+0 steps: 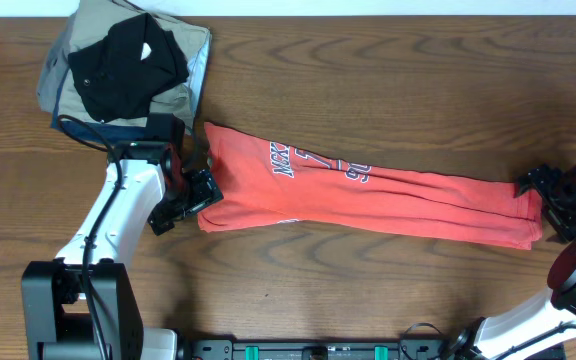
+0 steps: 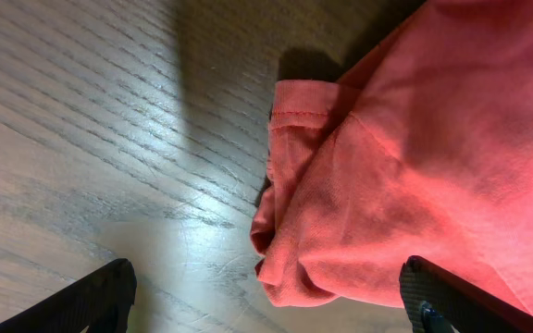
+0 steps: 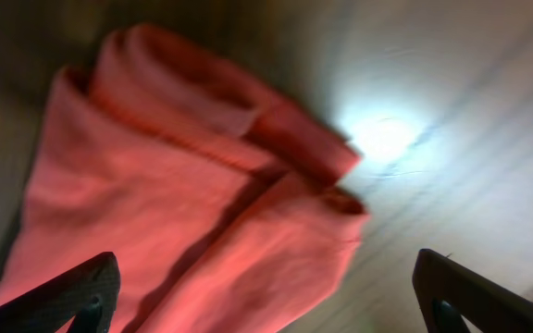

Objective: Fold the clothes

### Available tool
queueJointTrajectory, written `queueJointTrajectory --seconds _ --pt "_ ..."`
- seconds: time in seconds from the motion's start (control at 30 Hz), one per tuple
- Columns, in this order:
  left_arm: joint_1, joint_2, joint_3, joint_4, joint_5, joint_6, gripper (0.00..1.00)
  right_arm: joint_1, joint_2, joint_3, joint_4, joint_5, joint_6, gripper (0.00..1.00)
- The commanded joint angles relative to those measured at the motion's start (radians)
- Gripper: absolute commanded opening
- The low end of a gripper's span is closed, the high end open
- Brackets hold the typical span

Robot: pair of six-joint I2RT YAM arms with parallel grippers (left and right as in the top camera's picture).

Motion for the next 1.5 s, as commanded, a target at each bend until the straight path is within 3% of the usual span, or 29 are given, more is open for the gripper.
queueJointTrajectory --seconds 0.0,0.1,0.23,0.43,0.5,0.63,0.9,1.1,1.47 --pt "0.0 -0.021 0.043 0.0 0.016 0.005 0.92 0.011 -0.023 -0.002 0.008 -0.157 -0.122 0.95" --pt "-0.012 -0.026 0.043 0.013 0.063 0.006 0.88 0.029 -0.023 -0.002 0.024 -0.249 -0.209 0.87" --pt "-0.057 -0.026 0.043 0.02 0.063 0.006 0.72 0.095 -0.023 -0.002 0.045 -0.269 -0.272 0.67" --pt "-0.14 -0.026 0.043 0.071 0.05 0.026 0.23 0.225 -0.023 -0.002 0.072 -0.222 -0.295 0.25" --pt "-0.168 -0.026 0.043 0.093 0.048 0.032 0.14 0.263 -0.023 -0.003 0.071 -0.196 -0.282 0.16" --pt "-0.226 -0.026 0.037 0.161 0.048 0.032 0.09 0.336 -0.023 -0.02 0.072 -0.175 -0.239 0.06" --pt "-0.275 0.012 0.025 0.243 0.048 0.032 0.09 0.444 -0.023 -0.126 0.116 -0.16 -0.171 0.01" --pt "-0.275 0.088 0.025 0.268 0.048 0.052 0.09 0.443 -0.023 -0.166 0.095 -0.032 -0.068 0.01" --pt "-0.204 0.253 0.025 0.295 0.036 0.049 0.09 0.417 -0.023 -0.173 0.078 0.047 -0.062 0.08"
